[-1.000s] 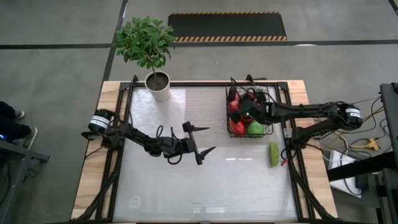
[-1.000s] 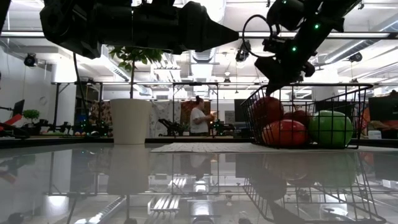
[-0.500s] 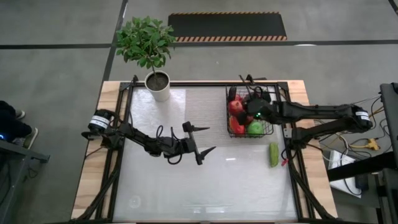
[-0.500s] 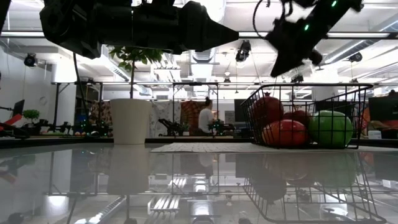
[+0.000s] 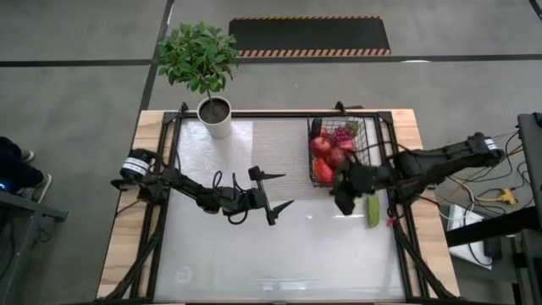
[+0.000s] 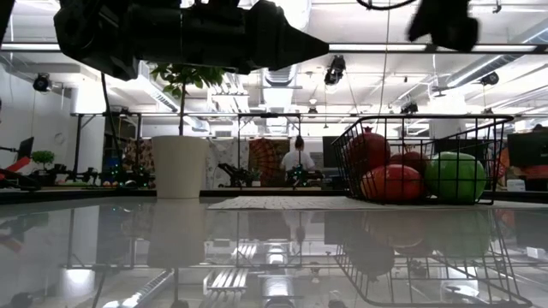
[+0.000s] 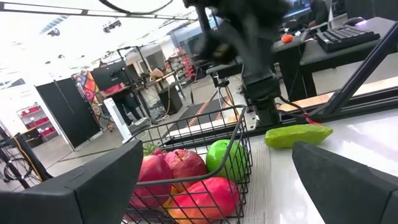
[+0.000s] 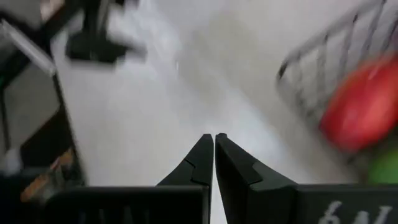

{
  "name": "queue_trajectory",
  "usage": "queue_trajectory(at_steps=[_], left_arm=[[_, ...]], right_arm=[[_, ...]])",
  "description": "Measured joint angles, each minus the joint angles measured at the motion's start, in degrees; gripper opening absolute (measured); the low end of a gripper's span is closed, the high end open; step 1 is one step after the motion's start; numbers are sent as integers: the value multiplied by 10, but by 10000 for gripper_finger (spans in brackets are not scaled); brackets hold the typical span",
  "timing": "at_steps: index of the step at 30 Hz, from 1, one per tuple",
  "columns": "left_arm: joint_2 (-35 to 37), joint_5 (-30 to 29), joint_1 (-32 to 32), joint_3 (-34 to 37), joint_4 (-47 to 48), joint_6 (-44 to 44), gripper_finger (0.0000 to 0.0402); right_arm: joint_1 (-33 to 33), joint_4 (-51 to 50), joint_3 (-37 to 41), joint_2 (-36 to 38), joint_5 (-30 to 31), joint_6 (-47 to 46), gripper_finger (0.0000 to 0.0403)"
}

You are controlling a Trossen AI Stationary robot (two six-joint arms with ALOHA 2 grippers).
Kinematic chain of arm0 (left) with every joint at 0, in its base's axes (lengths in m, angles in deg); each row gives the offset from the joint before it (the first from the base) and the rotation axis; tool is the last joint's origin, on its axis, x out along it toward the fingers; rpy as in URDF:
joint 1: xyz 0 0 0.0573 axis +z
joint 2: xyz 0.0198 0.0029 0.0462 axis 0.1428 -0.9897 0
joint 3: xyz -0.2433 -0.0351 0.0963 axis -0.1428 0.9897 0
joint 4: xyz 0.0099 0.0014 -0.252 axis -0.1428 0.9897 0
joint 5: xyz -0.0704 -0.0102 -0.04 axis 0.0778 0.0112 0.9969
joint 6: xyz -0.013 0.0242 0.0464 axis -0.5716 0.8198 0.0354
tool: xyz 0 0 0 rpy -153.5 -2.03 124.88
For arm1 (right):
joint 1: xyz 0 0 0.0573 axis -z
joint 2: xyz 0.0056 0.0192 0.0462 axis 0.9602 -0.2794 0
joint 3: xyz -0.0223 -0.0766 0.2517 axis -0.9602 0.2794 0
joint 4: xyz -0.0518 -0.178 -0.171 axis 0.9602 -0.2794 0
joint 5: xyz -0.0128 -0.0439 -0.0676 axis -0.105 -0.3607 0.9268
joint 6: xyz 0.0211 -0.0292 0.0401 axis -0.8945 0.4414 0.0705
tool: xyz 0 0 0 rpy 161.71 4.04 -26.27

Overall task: Build produce basket
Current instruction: Put the green cucumber into the wire basket

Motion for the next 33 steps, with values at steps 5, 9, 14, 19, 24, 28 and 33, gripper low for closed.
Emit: queue_trajectory(at_steps=[5, 9, 14, 19, 24, 28, 33], left_arm=[[0, 0, 0, 0, 0, 0, 394], [0, 0, 0, 0, 0, 0, 394], [0, 0, 0, 0, 0, 0, 394], [0, -12, 0, 0, 0, 0, 394], [0, -26, 0, 0, 6, 0, 394], [0, -30, 0, 0, 15, 0, 394], [0, -31, 0, 0, 14, 0, 394]], right_arm=[[-52, -92, 6, -38, -66, -134, 9], [-77, -189, 35, -71, -116, -240, 9], [-96, -279, 76, -103, -159, -343, 9], [-100, -277, 105, -107, -144, -378, 9], [-100, -276, 108, -106, -115, -380, 23], [-105, -273, 108, -106, -114, -380, 69], [-126, -264, 112, -107, -110, -416, 155]])
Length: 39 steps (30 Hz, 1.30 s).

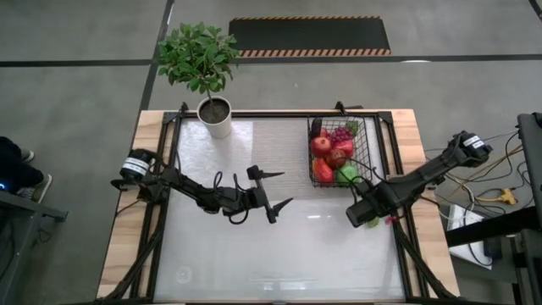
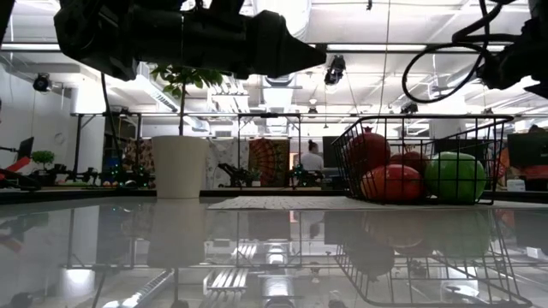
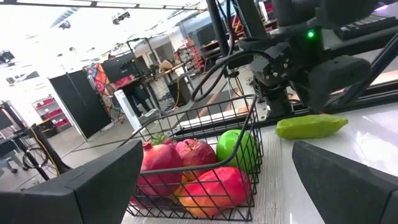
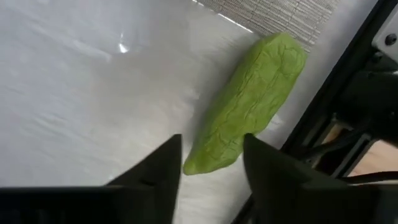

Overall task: Build produce basket
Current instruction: Put the green cucumber into the wire basket

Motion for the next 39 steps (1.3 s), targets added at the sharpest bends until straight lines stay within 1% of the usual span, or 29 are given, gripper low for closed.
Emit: queue_trajectory(at_steps=[3, 5, 8, 11, 17, 23, 33, 36, 39], left_arm=[[0, 0, 0, 0, 0, 0, 394], [0, 0, 0, 0, 0, 0, 394], [0, 0, 0, 0, 0, 4, 394], [0, 0, 0, 0, 0, 4, 394], [0, 0, 0, 0, -1, 5, 394], [0, 0, 0, 0, -1, 5, 394], [0, 0, 0, 0, -1, 5, 394], [1, 0, 0, 0, -1, 5, 394], [1, 0, 0, 0, -1, 5, 394]], right_arm=[[-20, 2, 11, 0, 2, -53, 201], [-32, 2, 21, 0, 1, -86, 223], [-48, 3, 35, 0, 0, -123, 246], [-56, 12, 44, 0, 1, -144, 255], [-56, 37, 74, -11, 5, -156, 254], [-56, 52, 73, -49, 20, -151, 254], [-56, 58, 76, -116, 14, -150, 240], [-56, 60, 75, -123, 4, -150, 224], [-56, 61, 75, -122, -8, -151, 194]])
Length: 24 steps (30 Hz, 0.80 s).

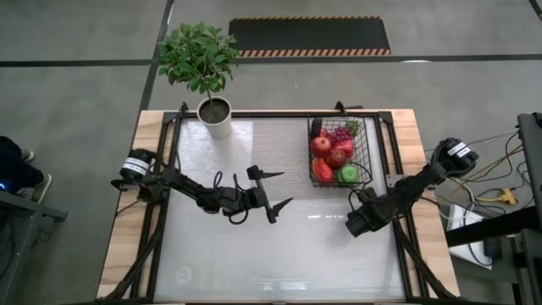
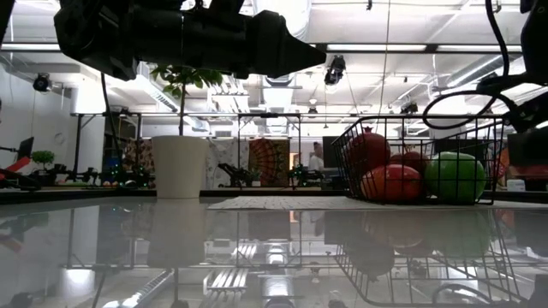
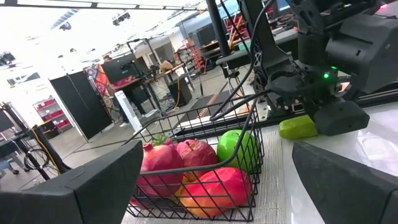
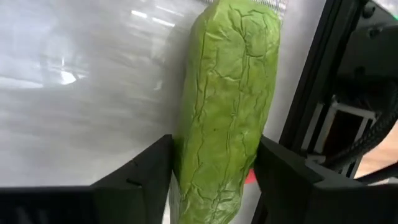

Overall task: Build produce basket
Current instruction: Put the green cucumber into the wire basket

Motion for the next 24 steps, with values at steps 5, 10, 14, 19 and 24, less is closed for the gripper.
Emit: queue_trajectory(at_steps=[5, 10, 14, 19, 24], left_arm=[[0, 0, 0, 0, 0, 0, 394], [0, 0, 0, 0, 0, 0, 394], [1, 0, 0, 0, 0, 0, 394], [16, 3, 0, -6, -1, 10, 394], [41, 4, -2, -4, -1, 29, 394]], right_arm=[[0, 2, 0, 10, -8, -5, 145], [0, 2, -2, 29, -25, -1, 143], [0, 2, -21, 54, -42, 37, 151], [0, 37, -66, 82, -59, 143, 148], [0, 146, -112, 89, -53, 283, 149]])
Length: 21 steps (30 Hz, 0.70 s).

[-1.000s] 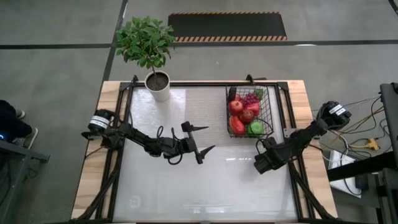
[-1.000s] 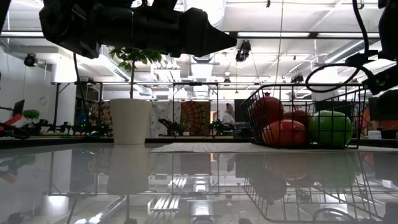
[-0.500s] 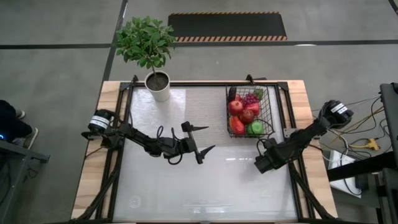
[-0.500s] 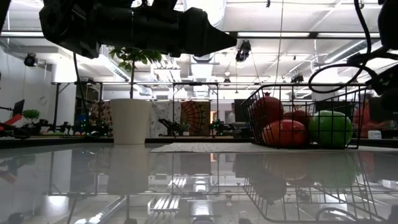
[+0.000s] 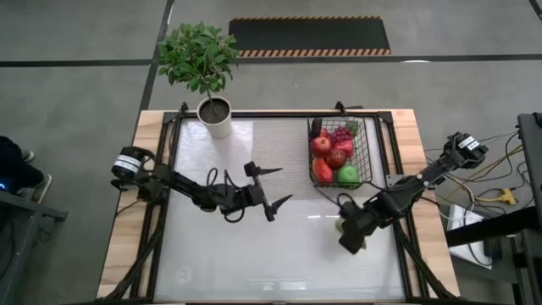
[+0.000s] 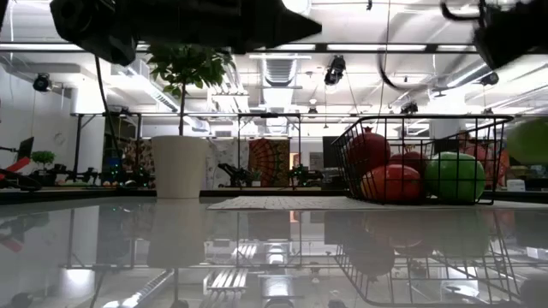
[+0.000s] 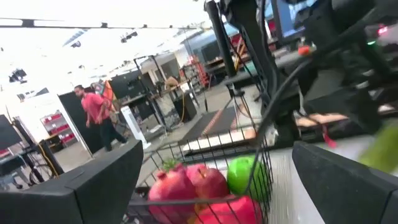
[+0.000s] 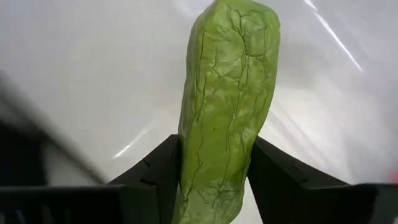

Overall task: Build produce basket
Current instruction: Put the green cucumber into the wire basket

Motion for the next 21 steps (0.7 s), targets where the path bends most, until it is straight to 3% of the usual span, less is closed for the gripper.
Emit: queue_trajectory(at_steps=[3, 6, 11, 15, 21], left_arm=[[13, 0, -1, 1, 2, 13, 394], [24, 0, -2, 1, 3, 29, 394], [42, 0, -2, 1, 1, 46, 394], [58, -1, -4, 1, 2, 71, 394], [87, -3, -8, 3, 9, 105, 394]], right_arm=[[0, 29, -37, -5, 27, 91, 149], [1, 26, -80, -12, 92, 175, 149], [36, -49, -167, -19, 179, 217, 150], [83, -142, -230, -30, 196, 283, 148], [171, -220, -271, -32, 198, 465, 147]])
